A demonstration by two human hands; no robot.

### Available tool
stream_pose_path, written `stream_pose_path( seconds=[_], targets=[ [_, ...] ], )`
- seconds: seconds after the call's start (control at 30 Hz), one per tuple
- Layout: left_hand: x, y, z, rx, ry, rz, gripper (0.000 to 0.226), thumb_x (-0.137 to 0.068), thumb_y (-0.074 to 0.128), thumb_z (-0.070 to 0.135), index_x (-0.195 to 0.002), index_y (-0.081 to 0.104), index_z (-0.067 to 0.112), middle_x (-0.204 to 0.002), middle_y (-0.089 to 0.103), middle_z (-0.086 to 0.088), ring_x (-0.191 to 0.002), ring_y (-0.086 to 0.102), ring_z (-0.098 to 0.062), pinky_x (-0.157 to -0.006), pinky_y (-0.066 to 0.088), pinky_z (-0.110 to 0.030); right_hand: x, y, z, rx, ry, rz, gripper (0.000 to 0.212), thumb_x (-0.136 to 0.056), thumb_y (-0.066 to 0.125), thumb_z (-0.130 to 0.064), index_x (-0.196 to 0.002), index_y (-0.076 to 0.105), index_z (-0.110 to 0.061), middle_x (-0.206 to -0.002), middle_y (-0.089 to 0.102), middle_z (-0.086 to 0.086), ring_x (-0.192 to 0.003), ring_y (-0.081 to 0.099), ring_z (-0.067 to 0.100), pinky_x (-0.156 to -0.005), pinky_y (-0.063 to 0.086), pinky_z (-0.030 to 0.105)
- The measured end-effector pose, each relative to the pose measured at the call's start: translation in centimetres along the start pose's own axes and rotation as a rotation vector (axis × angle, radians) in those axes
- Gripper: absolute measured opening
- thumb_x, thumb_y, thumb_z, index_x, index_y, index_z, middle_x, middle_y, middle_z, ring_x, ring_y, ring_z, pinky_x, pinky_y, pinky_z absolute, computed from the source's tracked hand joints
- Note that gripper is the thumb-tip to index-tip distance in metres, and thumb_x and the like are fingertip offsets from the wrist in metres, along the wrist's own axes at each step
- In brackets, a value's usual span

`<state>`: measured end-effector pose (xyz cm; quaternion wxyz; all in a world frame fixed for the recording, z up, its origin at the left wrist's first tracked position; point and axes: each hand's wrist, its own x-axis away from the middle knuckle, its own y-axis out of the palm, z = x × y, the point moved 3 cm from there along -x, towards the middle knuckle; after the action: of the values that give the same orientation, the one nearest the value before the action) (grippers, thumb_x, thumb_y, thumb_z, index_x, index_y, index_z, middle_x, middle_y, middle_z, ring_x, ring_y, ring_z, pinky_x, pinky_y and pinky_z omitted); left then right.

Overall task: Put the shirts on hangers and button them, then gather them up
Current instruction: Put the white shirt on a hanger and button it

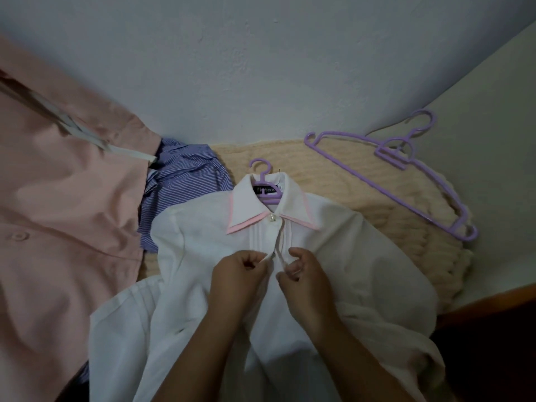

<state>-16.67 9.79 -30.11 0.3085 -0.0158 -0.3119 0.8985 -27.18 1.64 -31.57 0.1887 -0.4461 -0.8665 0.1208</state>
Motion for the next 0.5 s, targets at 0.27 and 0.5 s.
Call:
stream_pose_path(
  seconds=[0.27,0.5],
  targets=[
    [3.3,-0.2,-1.4,0.227,-0.103,-0.062,0.036,-0.091,0.061,0.026,-0.067,0.064,-0.001,-0.051,0.053,-0.007,-0.046,0.043,-0.008,-0.048,0.038,-0.018,3.6,0.9,1.0,0.126,-0.084,-0.044,0.023,-0.097,0.046,-0.013,-0.111,0.064,-0.018,-0.107,0.058,-0.004,-0.096,0.053,0.005,-0.083,0.035,0.002],
    [3.6,-0.1,-1.9,0.263,-0.154,-0.119,0.037,-0.090,0.061,0.023,-0.061,0.059,0.000,-0.050,0.050,-0.005,-0.049,0.043,-0.014,-0.050,0.038,-0.020,2.3,1.0,0.7,-0.043,0.102,-0.036,0.019,-0.093,0.055,-0.023,-0.107,0.066,-0.015,-0.089,0.068,0.002,-0.077,0.064,0.017,-0.072,0.054,0.031]
  ],
)
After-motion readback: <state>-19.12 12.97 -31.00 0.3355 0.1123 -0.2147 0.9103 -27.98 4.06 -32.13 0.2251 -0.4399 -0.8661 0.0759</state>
